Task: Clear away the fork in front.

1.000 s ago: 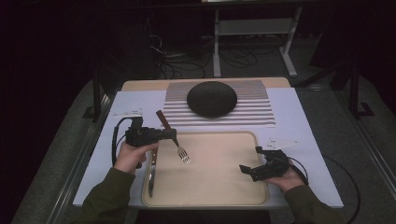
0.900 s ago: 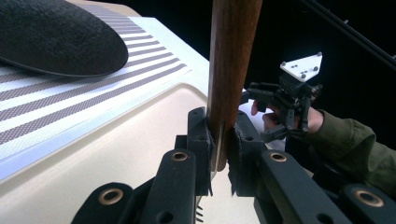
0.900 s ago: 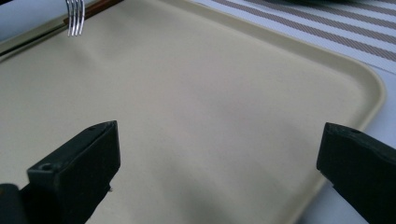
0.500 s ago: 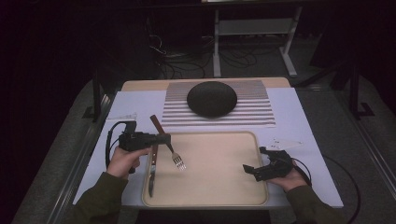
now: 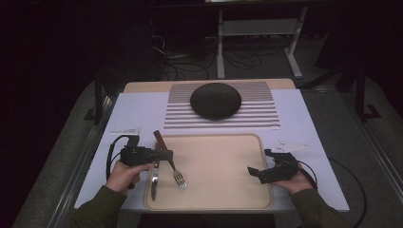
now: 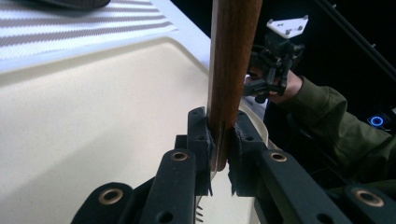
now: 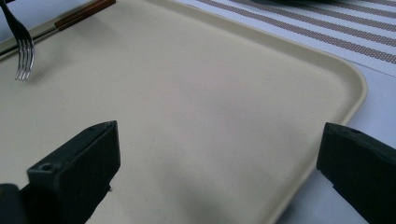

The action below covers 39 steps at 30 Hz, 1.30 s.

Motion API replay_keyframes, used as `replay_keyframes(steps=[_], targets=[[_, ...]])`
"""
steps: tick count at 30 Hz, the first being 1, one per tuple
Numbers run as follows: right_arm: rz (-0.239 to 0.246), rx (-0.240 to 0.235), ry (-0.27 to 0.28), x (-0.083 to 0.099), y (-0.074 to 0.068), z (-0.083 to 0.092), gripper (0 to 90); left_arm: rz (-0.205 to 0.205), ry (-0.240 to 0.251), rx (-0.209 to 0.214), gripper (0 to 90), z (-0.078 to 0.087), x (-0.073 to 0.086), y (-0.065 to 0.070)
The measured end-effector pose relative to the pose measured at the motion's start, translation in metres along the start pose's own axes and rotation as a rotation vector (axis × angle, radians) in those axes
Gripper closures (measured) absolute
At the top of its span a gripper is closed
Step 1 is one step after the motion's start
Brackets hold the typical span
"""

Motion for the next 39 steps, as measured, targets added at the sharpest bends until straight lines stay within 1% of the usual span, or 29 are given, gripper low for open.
replay_keyframes(steps=[4, 9, 16, 17, 22, 25, 33, 38, 39], targets=[[0.001, 0.001, 0.003, 0.0, 0.0, 0.0, 0.0, 0.003, -0.012, 0.004, 81.5, -0.004, 0.003, -0.002], [-0.002, -0.002, 0.003, 0.0, 0.0, 0.0, 0.0, 0.005, -0.005, 0.008, 81.3, -0.005, 0.004, -0.005], [0.0, -0.002, 0.007, -0.001, 0.0, 0.0, 0.0, 0.002, -0.005, -0.002, 80.0, -0.007, 0.004, -0.014], [-0.001, -0.001, 0.009, -0.001, 0.0, 0.0, 0.0, -0.003, -0.009, -0.004, 79.7, -0.008, 0.004, -0.015], [0.002, -0.003, 0.012, -0.001, 0.0, 0.001, 0.0, 0.004, -0.015, -0.016, 78.0, -0.01, 0.005, -0.023], [0.002, -0.004, 0.013, -0.001, 0.0, 0.001, 0.0, 0.0, -0.022, -0.026, 76.9, -0.012, 0.005, -0.027], [0.006, -0.007, 0.012, -0.002, -0.001, 0.0, 0.0, -0.009, -0.04, -0.053, 73.4, -0.016, 0.008, -0.035], [0.008, -0.008, 0.012, -0.002, -0.001, 0.0, 0.0, -0.005, -0.057, -0.073, 71.1, -0.016, 0.011, -0.041], [0.008, -0.008, 0.011, -0.002, -0.001, 0.0, 0.0, 0.002, -0.057, -0.081, 70.5, -0.017, 0.011, -0.042]])
Point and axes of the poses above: each handheld gripper's, and its own axes: z roughly backward along the jaws, x roughly out of its underside, y roughly to its right, the point moved 3 cm from there along -z, roughly forward along the jaws, and after that the axes turned 15 degrees about -z, right-handed, at the moved point
